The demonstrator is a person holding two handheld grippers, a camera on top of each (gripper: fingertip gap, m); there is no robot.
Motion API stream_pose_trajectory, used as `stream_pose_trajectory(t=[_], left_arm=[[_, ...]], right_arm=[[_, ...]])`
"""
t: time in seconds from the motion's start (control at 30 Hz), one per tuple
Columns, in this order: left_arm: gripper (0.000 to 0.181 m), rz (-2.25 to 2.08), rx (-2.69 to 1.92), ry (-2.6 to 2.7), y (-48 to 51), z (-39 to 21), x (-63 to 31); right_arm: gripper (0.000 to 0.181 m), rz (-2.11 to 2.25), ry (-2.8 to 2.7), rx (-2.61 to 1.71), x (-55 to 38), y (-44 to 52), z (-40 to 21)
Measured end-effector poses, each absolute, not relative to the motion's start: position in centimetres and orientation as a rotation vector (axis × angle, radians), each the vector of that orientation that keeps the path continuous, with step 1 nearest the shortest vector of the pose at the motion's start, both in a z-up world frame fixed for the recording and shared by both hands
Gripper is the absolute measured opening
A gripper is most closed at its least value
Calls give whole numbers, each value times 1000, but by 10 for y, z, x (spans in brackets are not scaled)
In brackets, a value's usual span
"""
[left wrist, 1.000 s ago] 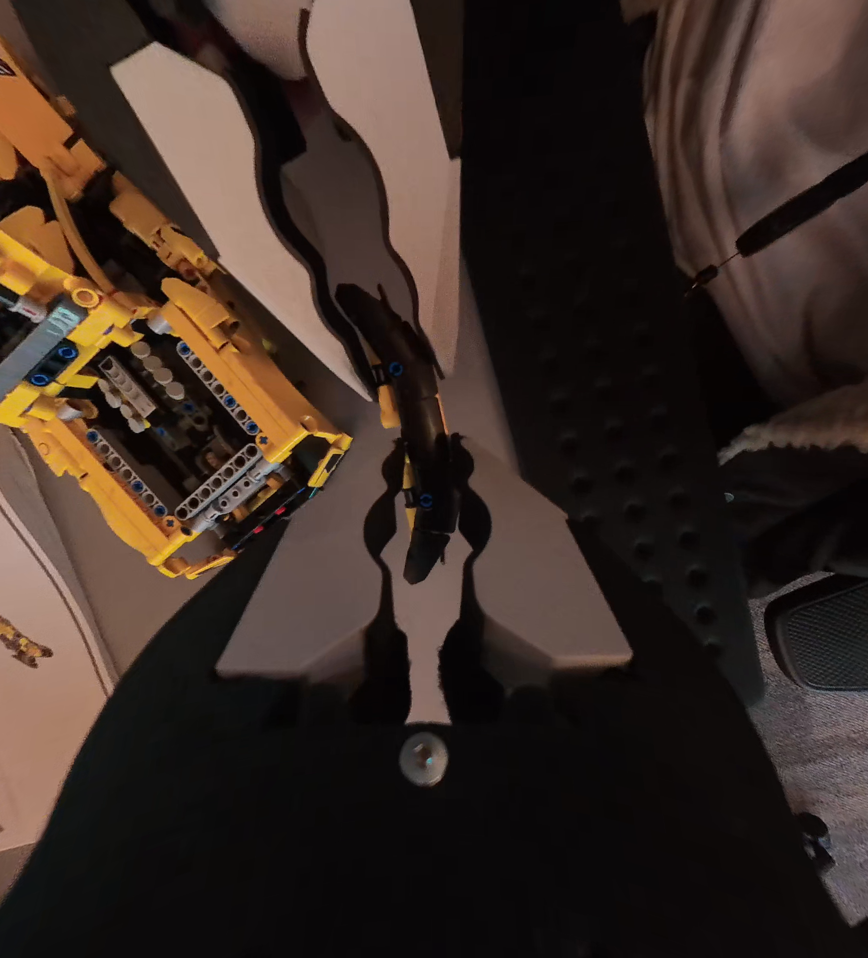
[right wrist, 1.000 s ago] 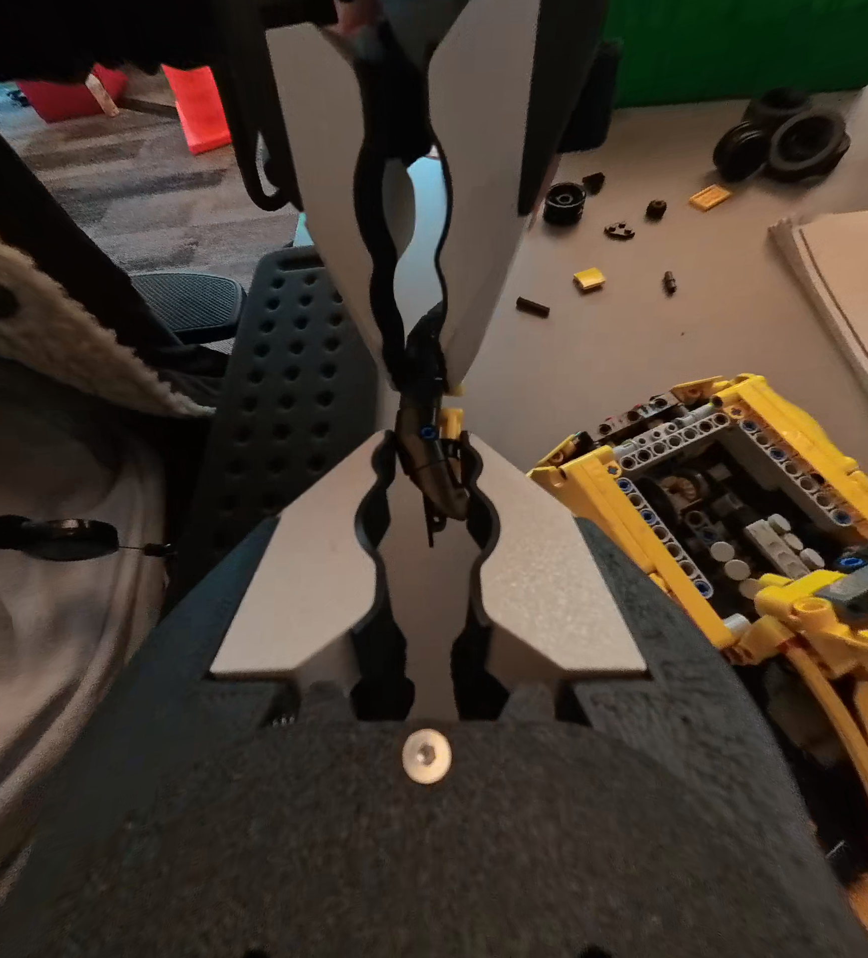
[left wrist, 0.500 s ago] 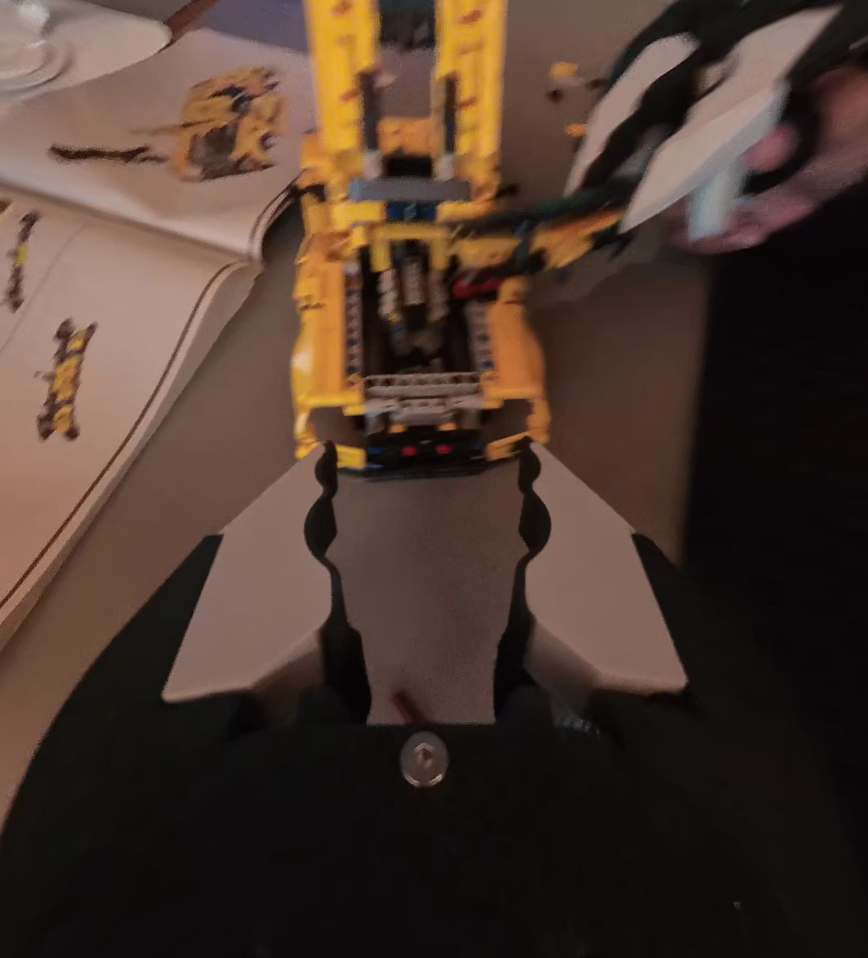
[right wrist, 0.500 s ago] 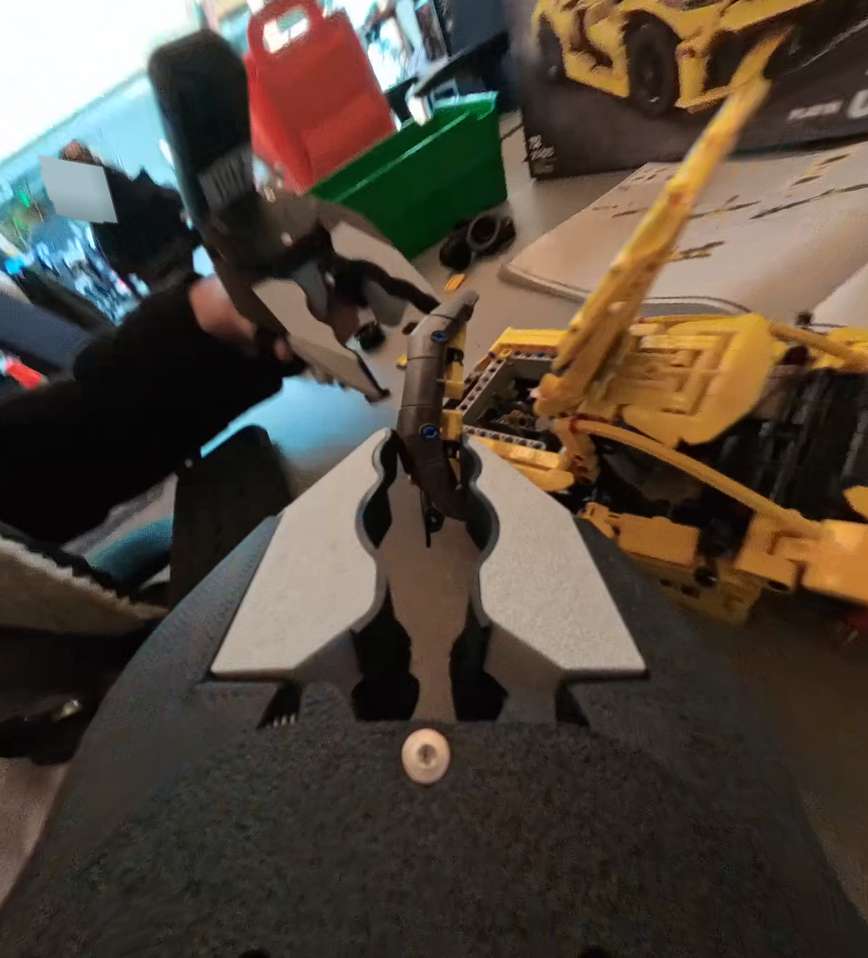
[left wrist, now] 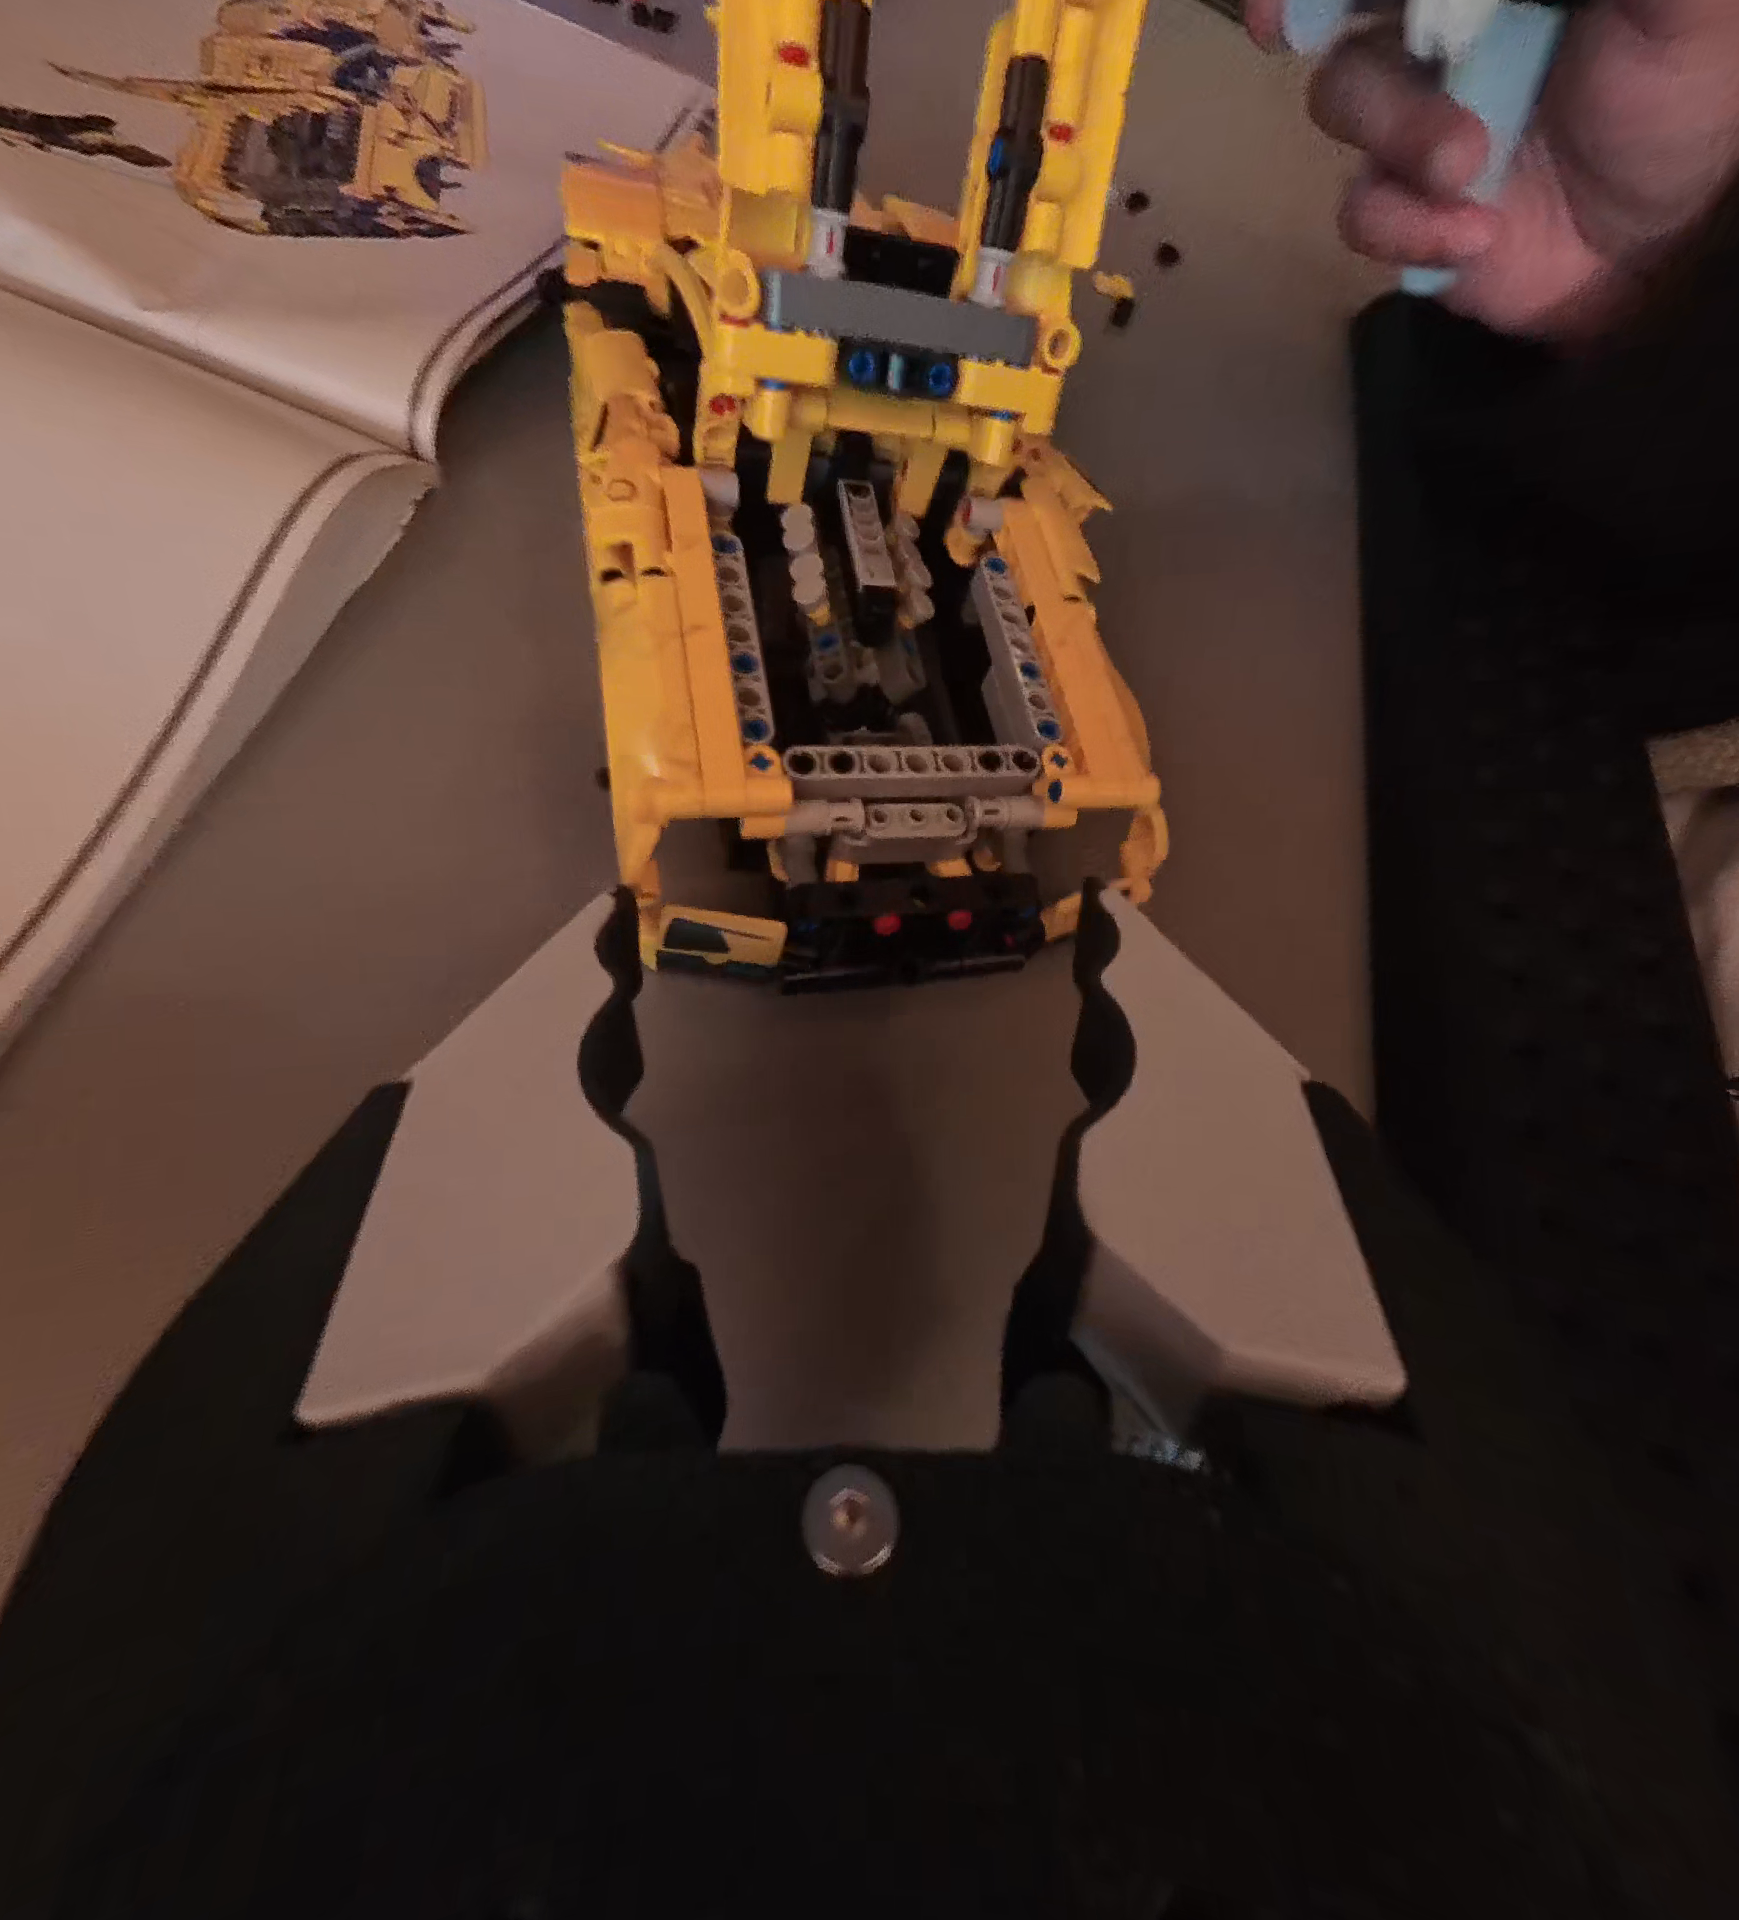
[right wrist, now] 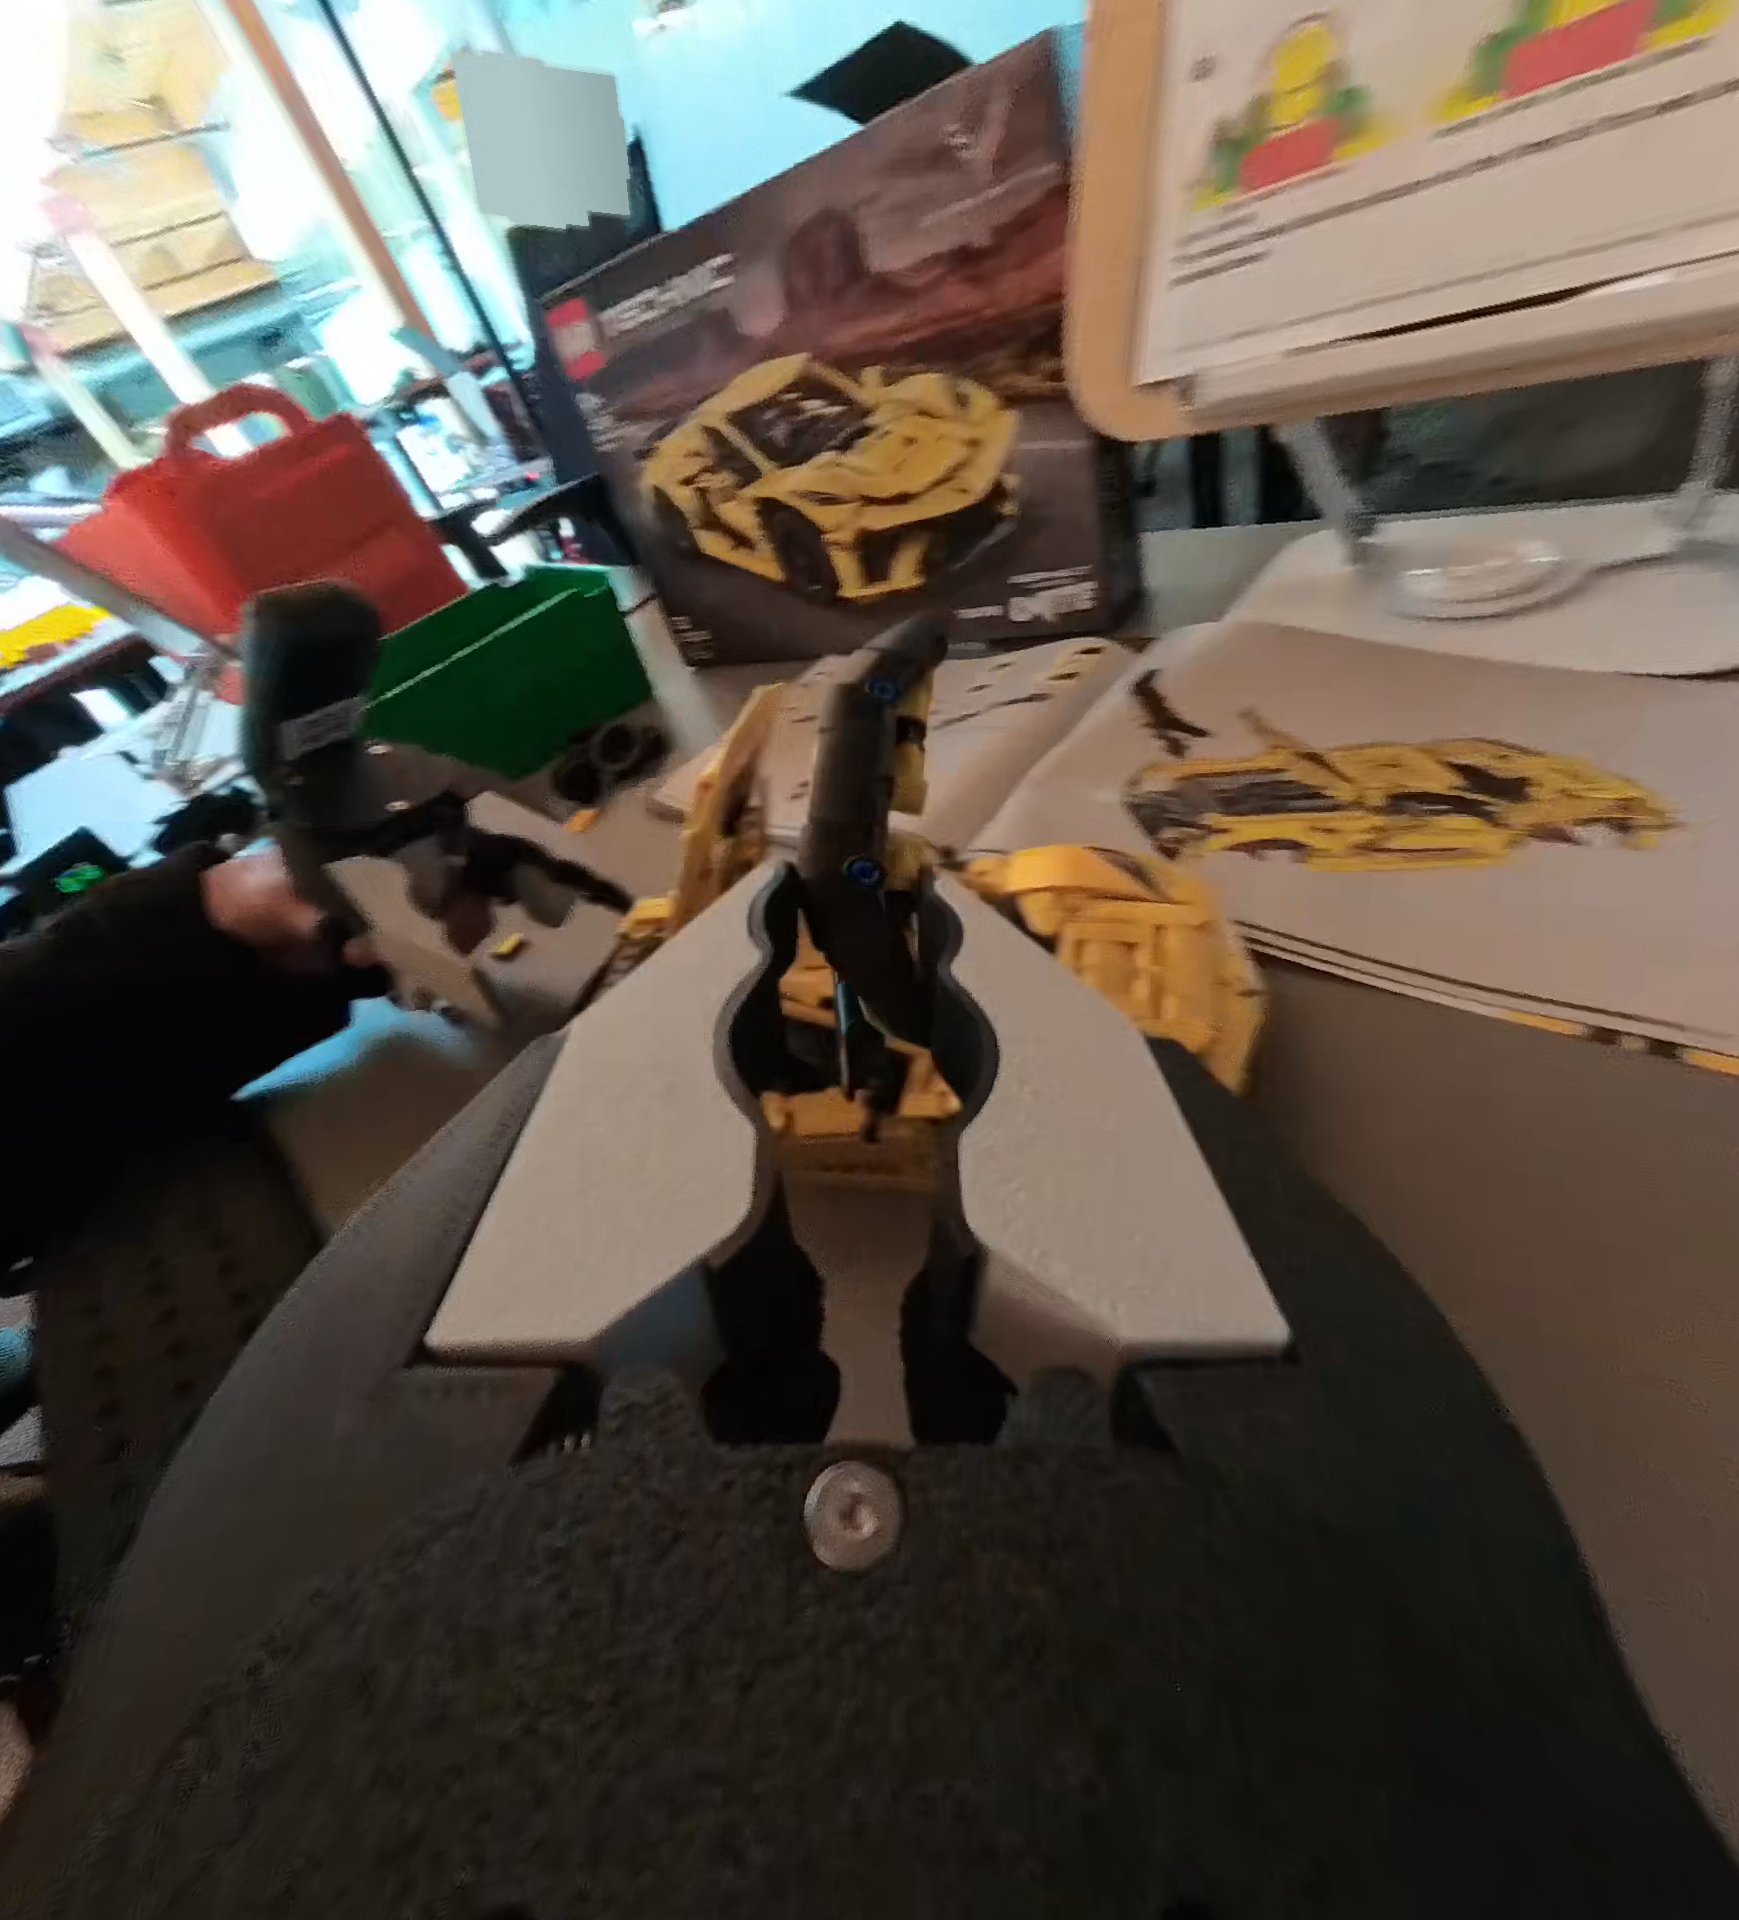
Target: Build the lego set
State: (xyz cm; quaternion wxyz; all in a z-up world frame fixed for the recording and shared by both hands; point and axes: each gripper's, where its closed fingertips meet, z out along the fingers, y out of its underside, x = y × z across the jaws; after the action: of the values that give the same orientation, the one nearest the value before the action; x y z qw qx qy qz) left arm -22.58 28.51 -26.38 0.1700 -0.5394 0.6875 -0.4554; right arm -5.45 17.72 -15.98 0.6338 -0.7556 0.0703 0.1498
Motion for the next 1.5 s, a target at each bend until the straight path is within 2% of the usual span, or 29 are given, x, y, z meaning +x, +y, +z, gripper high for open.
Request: stream_pose_trajectory(t=[0.03,0.47,0.63,0.9,1.0,1.1,1.2,1.4,1.5], left_arm=[[79,-1303,-1530,1973,280,-265,-228],[79,-1457,-1515,2095,190,-259,-240],[74,-1403,-1493,1982,196,-248,-233],[69,-1558,-1404,1451,232,-197,-223],[60,-1669,-1454,1349,238,-193,-224],[45,-1721,-1492,1350,236,-193,-226],[35,-1731,-1514,1361,233,-197,-225],[33,-1691,-1571,1471,216,-214,-219],[31,-1629,-1560,1468,220,-216,-219]], right_arm=[[22,350,154,-1720,-48,174,-158],[22,431,204,-1605,-14,155,-159],[22,532,236,-1580,-13,156,-165],[22,637,-135,-1676,-114,148,-132],[22,757,-171,-1835,-163,154,-163],[22,660,-194,-1992,-183,164,-207],[22,641,-183,-2015,-192,169,-214],[22,437,-278,-2091,-195,170,-224],[22,477,-264,-2089,-202,169,-224]])
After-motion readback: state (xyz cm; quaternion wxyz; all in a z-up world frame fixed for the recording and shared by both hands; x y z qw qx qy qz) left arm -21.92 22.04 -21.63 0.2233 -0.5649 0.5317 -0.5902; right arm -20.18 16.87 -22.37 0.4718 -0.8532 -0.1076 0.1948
